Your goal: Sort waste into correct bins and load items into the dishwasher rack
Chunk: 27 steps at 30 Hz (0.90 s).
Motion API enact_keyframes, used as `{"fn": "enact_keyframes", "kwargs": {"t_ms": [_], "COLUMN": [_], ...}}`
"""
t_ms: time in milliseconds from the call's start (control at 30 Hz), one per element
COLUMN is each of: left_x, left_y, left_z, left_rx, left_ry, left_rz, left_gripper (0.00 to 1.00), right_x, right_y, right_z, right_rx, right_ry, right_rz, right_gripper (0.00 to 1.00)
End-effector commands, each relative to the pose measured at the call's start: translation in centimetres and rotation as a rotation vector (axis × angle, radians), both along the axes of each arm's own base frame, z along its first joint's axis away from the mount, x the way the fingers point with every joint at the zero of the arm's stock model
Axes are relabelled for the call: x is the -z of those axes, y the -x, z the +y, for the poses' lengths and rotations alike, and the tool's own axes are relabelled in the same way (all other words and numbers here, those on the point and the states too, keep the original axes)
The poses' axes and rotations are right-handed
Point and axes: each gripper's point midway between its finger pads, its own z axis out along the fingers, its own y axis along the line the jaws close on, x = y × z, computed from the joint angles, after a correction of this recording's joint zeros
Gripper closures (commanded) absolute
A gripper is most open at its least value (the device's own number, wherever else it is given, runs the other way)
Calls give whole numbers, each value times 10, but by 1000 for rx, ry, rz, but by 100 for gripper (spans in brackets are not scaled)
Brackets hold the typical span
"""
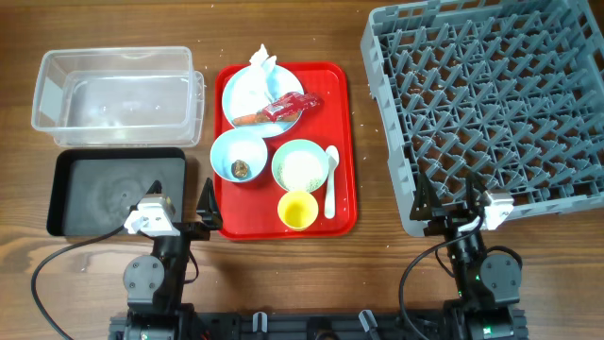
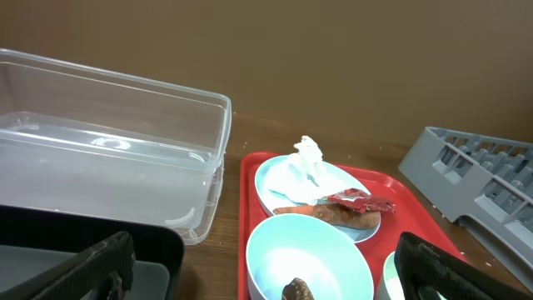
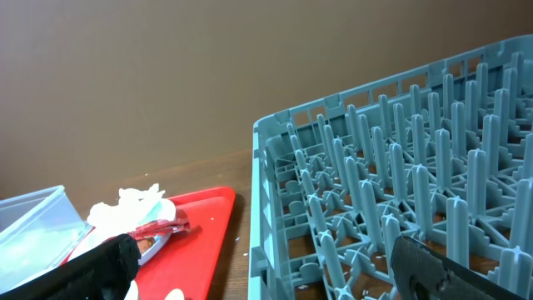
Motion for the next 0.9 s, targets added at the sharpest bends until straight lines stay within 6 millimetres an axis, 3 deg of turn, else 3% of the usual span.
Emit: {"fn": "enact_keyframes", "kwargs": {"t_ms": [0,867], "left_x": [3,3], "left_y": [0,0], "left_z": [0,0], "left_rx": [5,5], "left_ry": [-21,-22], "left_rz": [-4,-4], "left_gripper": [0,0], "right_x": [0,-2], "right_y": [0,0], "right_z": [2,1], "right_rx": [-9,-5], "right_ry": [-7,-10], "right_rz": [-1,-10], "right_gripper": [0,0]}}
